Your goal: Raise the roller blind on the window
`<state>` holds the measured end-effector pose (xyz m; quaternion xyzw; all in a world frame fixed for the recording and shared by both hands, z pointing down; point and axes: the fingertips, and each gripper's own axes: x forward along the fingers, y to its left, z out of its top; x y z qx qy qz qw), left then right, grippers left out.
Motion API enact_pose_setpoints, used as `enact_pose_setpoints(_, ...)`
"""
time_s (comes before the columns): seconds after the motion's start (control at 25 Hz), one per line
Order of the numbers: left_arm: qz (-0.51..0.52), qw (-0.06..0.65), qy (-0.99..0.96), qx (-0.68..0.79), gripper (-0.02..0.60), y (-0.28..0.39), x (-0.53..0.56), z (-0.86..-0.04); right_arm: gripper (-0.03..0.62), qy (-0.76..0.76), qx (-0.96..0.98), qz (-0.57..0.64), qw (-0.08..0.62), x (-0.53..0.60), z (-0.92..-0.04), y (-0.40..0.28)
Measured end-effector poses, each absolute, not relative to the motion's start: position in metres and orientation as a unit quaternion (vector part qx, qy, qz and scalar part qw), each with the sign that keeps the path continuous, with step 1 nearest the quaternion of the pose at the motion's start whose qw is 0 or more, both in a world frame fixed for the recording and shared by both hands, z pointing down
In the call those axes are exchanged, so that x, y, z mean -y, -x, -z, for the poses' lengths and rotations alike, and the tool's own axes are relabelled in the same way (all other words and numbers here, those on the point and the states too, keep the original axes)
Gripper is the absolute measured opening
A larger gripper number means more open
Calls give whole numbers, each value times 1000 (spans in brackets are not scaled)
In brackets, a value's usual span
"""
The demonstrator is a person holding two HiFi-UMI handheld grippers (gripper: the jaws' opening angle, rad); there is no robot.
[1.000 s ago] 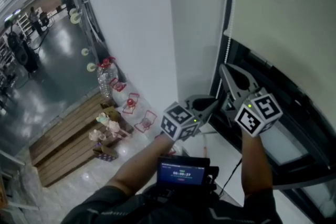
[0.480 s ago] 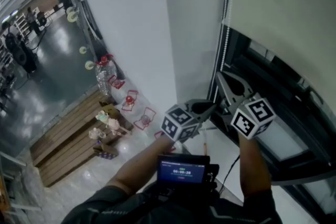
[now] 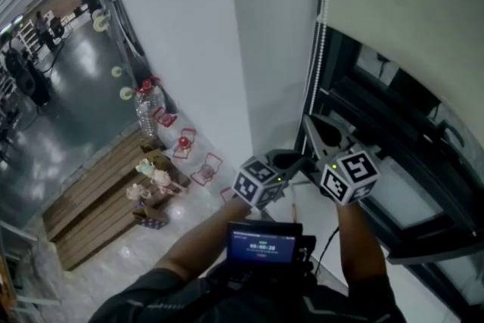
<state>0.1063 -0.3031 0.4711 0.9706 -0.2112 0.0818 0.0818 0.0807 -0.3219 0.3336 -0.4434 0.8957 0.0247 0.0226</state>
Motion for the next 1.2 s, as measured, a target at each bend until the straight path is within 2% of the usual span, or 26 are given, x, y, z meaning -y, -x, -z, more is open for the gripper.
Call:
enact_pose_setpoints(0.44, -86, 98, -970, 207, -3, -107, 303, -496, 0, 448, -894, 2, 23, 324, -355, -81)
enact_pose_setpoints(0.68, -103, 101, -962, 233, -1, -84, 304, -491, 1, 450, -893, 13, 23, 323, -352, -84)
enact_pose_setpoints(0.72, -106, 104, -961, 235, 11, -79, 304, -490, 2, 450, -892, 13, 24, 323, -352, -86)
enact_pose_setpoints(0.76, -107, 106, -960, 236, 53, -72, 303, -487, 1, 451, -892, 15, 25, 324, -353, -87)
enact_pose_setpoints(0.8, -104, 108, -959, 240, 89, -65, 302, -482, 1, 451, -892, 15, 26, 324, -353, -87)
enact_pose_setpoints(0.92, -89, 102, -958, 254, 92, -44, 300, -451, 0, 448, -894, 14, 28, 324, -354, -85)
enact_pose_setpoints(1.04, -88, 57, -961, 256, 92, -38, 294, -409, 0, 446, -894, 13, 30, 323, -354, -84)
enact_pose_setpoints(1.2, -5, 16, -971, 239, 92, -50, 293, -329, 1, 442, -897, 10, 29, 321, -354, -80)
